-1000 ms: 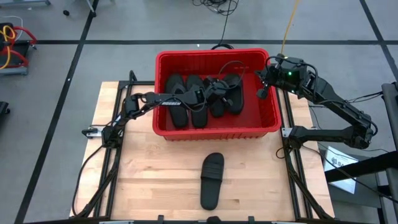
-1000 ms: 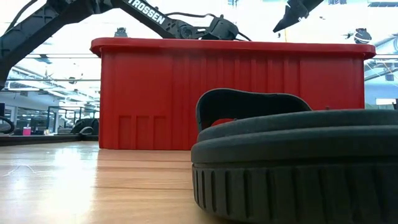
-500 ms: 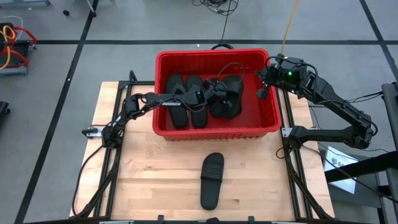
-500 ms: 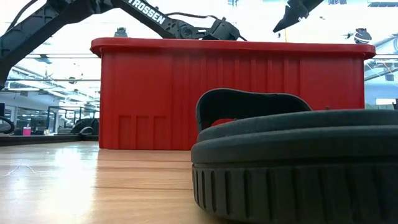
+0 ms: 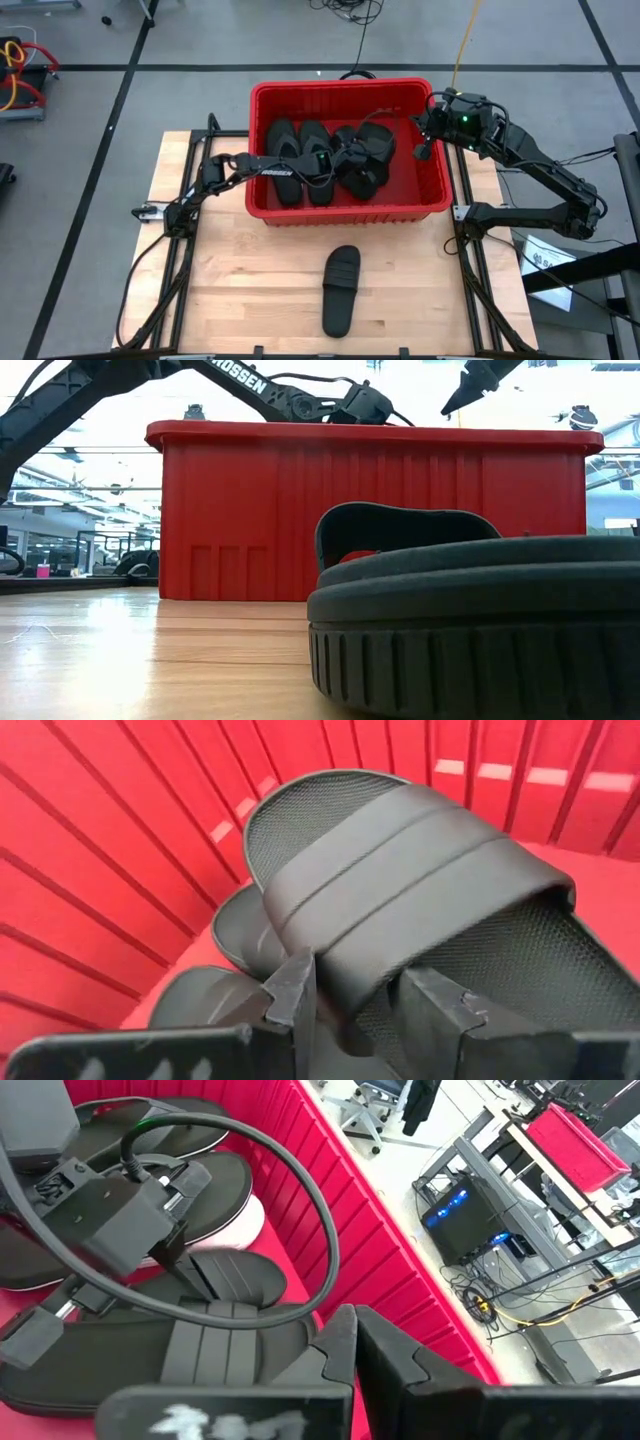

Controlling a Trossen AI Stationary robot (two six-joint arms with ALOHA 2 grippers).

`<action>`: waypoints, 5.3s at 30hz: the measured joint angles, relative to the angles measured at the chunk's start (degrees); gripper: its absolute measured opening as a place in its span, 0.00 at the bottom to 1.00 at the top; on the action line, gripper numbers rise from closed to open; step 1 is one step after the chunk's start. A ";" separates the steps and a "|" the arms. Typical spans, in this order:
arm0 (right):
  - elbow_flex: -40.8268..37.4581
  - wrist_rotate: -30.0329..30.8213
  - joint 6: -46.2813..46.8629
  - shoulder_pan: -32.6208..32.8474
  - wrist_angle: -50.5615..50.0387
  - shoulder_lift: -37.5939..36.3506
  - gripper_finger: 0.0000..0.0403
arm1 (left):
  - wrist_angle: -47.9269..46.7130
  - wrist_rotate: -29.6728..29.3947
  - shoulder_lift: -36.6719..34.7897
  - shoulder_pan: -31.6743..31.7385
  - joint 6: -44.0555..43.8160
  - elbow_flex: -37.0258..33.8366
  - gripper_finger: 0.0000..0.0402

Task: Pick and place slides into bin
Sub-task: Put the black slide into the red bin

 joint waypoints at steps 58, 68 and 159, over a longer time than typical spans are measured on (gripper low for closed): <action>-0.02 -0.06 -2.12 0.12 0.98 -0.04 0.00 | 4.09 -9.54 2.56 2.16 -31.09 0.00 0.10; -0.02 -0.06 -2.95 0.13 0.36 -0.04 0.00 | 3.98 -4.83 2.49 2.38 -30.30 0.02 0.29; 15.90 -26.97 16.94 -15.72 -16.15 40.96 0.40 | -22.09 -0.41 -31.12 4.90 -1.70 0.02 0.32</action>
